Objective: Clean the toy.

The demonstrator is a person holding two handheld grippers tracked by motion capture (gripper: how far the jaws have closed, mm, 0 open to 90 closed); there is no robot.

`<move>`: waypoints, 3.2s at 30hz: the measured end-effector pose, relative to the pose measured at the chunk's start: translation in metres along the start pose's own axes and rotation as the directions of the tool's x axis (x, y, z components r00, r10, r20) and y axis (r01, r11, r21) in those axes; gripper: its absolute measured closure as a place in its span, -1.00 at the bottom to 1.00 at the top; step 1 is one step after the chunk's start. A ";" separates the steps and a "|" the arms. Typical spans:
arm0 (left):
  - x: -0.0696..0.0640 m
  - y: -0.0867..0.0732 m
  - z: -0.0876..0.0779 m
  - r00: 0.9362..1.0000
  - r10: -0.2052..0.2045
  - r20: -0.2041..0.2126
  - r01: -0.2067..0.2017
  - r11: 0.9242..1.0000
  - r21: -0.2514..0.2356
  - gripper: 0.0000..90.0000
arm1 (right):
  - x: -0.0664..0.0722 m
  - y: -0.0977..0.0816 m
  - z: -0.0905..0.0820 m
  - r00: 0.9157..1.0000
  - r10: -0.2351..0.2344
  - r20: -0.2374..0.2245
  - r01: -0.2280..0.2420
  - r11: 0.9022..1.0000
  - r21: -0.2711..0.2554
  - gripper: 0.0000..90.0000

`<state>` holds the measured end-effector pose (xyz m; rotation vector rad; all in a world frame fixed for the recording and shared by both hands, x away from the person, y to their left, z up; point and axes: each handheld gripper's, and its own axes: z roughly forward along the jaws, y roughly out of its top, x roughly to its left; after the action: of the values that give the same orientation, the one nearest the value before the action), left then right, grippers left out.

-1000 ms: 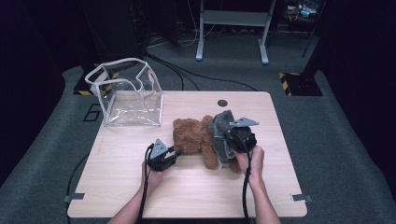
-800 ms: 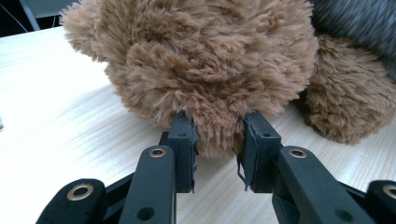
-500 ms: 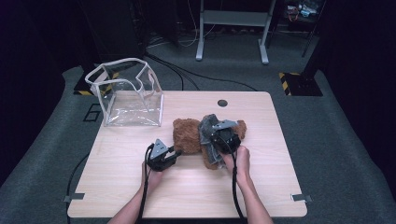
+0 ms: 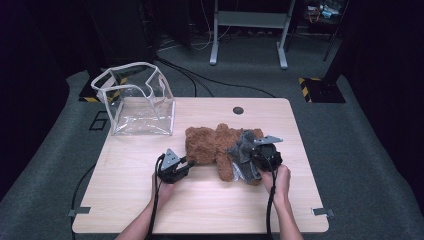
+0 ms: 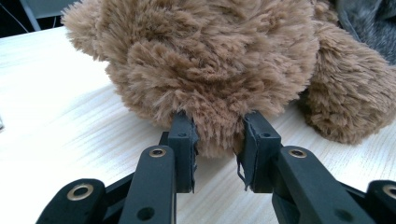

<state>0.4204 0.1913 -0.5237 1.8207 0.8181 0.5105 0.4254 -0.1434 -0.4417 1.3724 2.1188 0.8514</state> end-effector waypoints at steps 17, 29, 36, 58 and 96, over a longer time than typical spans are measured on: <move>0.000 0.000 0.000 1.000 -0.007 0.002 0.007 1.000 -0.002 0.53 | 0.046 0.046 -0.003 0.989 -0.090 -0.117 0.076 0.990 -0.116 0.69; 0.001 0.000 0.000 1.000 -0.006 0.005 0.006 1.000 -0.003 0.53 | 0.050 0.044 0.014 0.990 -0.094 -0.106 0.089 0.995 -0.048 0.70; 0.000 0.000 0.000 1.000 -0.006 0.005 0.006 1.000 -0.002 0.53 | 0.033 0.030 0.008 0.993 -0.077 -0.085 0.074 0.997 -0.038 0.70; 0.001 0.000 -0.001 1.000 -0.004 0.005 0.004 1.000 0.003 0.53 | -0.043 0.025 -0.017 0.997 0.054 0.047 -0.050 0.997 -0.066 0.70; 0.001 0.000 0.000 1.000 0.001 0.001 -0.001 1.000 0.001 0.54 | -0.090 0.036 0.072 0.969 0.205 0.135 -0.224 0.964 0.143 0.71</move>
<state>0.4211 0.1916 -0.5239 1.8220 0.8169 0.5098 0.5314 -0.1974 -0.4616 1.7159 2.0068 0.6739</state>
